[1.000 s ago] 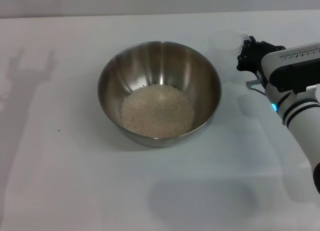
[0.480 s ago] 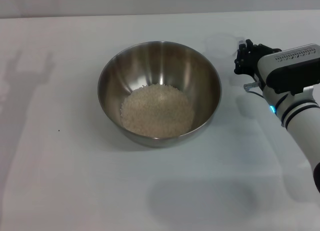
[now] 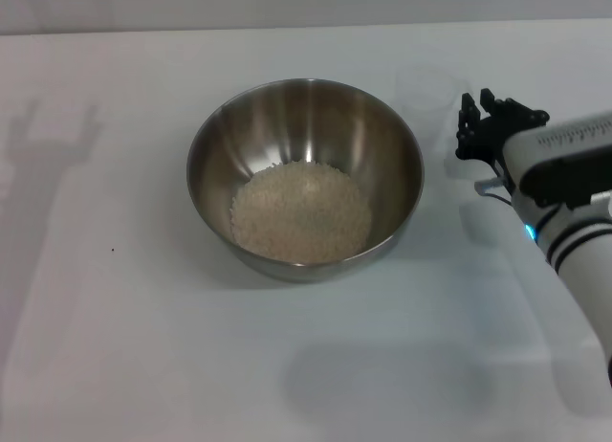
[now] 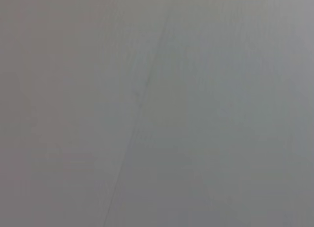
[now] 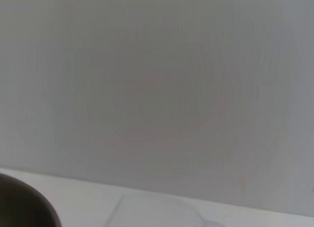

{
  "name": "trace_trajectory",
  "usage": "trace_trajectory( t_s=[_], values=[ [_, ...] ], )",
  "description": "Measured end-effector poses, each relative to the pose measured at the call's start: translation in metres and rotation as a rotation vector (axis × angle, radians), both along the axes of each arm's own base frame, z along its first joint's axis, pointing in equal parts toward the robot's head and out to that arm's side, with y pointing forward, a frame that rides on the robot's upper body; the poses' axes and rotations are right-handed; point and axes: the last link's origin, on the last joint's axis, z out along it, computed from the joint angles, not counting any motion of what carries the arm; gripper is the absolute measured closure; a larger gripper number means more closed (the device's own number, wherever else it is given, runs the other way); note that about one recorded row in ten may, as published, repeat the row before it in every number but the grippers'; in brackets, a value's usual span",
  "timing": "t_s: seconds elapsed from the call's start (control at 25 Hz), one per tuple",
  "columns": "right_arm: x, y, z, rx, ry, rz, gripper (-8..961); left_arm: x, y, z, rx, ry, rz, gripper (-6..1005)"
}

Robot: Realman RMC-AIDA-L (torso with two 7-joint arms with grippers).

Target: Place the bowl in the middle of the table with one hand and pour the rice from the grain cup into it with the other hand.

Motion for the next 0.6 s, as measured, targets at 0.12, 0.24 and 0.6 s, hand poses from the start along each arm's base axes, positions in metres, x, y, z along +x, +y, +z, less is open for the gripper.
trace_trajectory(
  t_s=[0.12,0.24,0.6],
  values=[
    [0.002,-0.013,0.001,0.027,0.008,0.015,778,-0.001,-0.001,0.000,0.000,-0.001,0.001,138],
    [0.006,-0.029,0.003,0.063,0.010,0.028,777,-0.001,-0.001,0.000,-0.001,-0.001,0.002,138],
    [0.007,-0.059,0.057,0.413,0.051,0.191,716,-0.003,-0.001,-0.003,-0.012,0.013,0.013,138]
  ],
)
